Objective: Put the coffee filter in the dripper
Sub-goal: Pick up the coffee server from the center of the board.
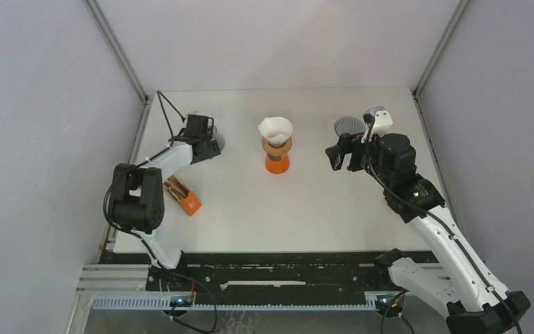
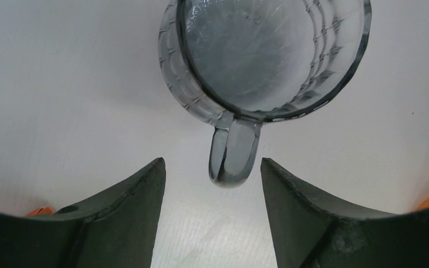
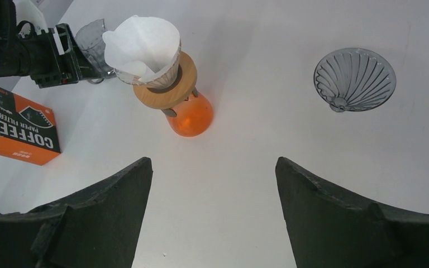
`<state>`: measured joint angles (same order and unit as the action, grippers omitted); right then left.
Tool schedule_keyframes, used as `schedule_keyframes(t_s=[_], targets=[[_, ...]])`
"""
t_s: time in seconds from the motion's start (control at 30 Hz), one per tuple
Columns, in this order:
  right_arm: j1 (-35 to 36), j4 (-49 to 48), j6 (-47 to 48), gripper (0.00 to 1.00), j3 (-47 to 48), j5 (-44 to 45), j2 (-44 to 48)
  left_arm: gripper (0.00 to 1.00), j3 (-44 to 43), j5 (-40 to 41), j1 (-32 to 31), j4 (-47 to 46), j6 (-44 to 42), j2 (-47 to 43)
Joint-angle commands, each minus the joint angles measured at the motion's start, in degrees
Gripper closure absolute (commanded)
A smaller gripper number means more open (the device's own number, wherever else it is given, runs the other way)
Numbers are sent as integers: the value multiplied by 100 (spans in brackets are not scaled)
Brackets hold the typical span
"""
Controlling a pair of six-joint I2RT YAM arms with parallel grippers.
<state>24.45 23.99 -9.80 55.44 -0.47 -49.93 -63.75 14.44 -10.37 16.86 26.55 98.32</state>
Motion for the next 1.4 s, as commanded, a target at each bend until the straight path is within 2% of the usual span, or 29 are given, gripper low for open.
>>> schedule_keyframes(t_s=[0.0, 0.3, 0.53, 0.67, 0.9, 1.3, 1.37], targets=[[-27, -228, -83, 11, -6, 77, 115, 35, -573, -148, 29, -175, -177, 174], [-40, -219, -63, 11, -29, 43, 80, 62, -899, -374, 19, 112, -591, 470], [-52, -213, -115, 11, -27, -42, 110, 84, -662, -636, -80, 179, -624, 158], [-48, -122, -172, 11, -32, -143, 188, 93, -419, -679, -188, 192, -621, -201], [-53, 170, -259, 11, -178, -236, 485, 96, 350, -718, -605, 131, -420, -1126], [-53, 514, -490, 11, -579, -287, 1420, 98, 1958, -846, -1689, 17, 105, -3029], [-53, 520, -532, 11, -663, -287, 1549, 98, 2117, -892, -2019, 63, 147, -3230]])
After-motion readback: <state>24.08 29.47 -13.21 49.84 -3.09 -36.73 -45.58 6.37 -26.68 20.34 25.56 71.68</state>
